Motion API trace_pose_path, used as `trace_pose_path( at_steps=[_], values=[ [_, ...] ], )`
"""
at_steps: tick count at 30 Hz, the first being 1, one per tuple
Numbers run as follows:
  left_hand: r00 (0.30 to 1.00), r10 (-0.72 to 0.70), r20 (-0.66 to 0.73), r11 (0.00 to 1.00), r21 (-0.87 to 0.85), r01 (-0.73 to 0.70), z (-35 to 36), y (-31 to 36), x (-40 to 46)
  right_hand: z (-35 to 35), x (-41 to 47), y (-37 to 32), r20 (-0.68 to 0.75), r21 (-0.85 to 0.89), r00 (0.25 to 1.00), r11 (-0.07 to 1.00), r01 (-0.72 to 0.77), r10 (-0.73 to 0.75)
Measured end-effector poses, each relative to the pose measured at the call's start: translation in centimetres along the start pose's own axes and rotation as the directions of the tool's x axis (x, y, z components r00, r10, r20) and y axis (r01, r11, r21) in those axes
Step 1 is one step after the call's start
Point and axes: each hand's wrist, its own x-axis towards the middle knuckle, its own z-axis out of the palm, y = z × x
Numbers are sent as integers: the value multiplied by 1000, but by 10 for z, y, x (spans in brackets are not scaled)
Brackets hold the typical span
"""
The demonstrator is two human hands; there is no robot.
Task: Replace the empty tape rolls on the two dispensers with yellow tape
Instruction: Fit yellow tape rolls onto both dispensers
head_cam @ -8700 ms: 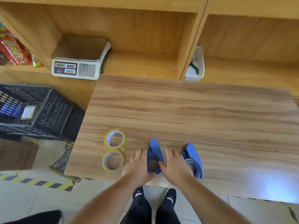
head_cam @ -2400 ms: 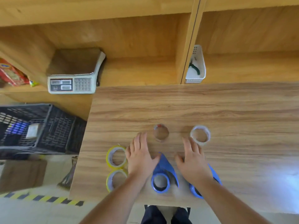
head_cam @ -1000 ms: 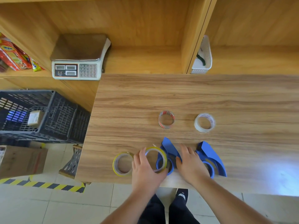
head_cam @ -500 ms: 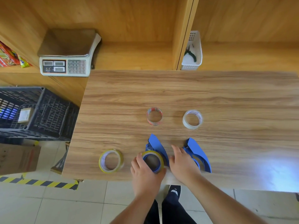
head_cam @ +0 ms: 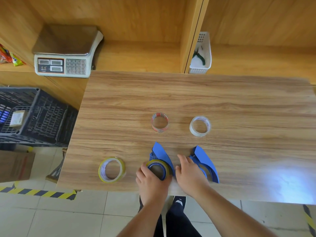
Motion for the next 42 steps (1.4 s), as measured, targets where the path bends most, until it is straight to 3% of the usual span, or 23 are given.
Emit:
trace_pose_path(
  at_steps=[5, 12, 17, 21, 31, 42],
  values=[
    [999, 0, 53, 999, 37, -2, -14, -2, -2, -2, 1, -10, -1, -43, 1000, 999, 9, -9],
    [974, 226, -1, 957, 184, -222, -65, -37, 13, 10, 2, -54, -90, -232, 985, 965, 125, -150],
    [976, 173, -132, 969, 201, -145, -107, -81, 42, 34, 0, -95, -62, -302, 980, 940, 161, -188],
    [989, 136, -52, 978, 168, -126, -125, -101, 63, 54, 0, -118, -13, -311, 981, 933, 181, -194],
    [920, 265, 287, 906, 252, -340, -140, -110, 107, 79, 2, -140, 24, -345, 978, 917, 202, -206],
    [920, 372, 126, 912, 132, -387, -153, -98, 90, 58, 0, -129, -76, -361, 969, 912, 195, -237]
  ],
)
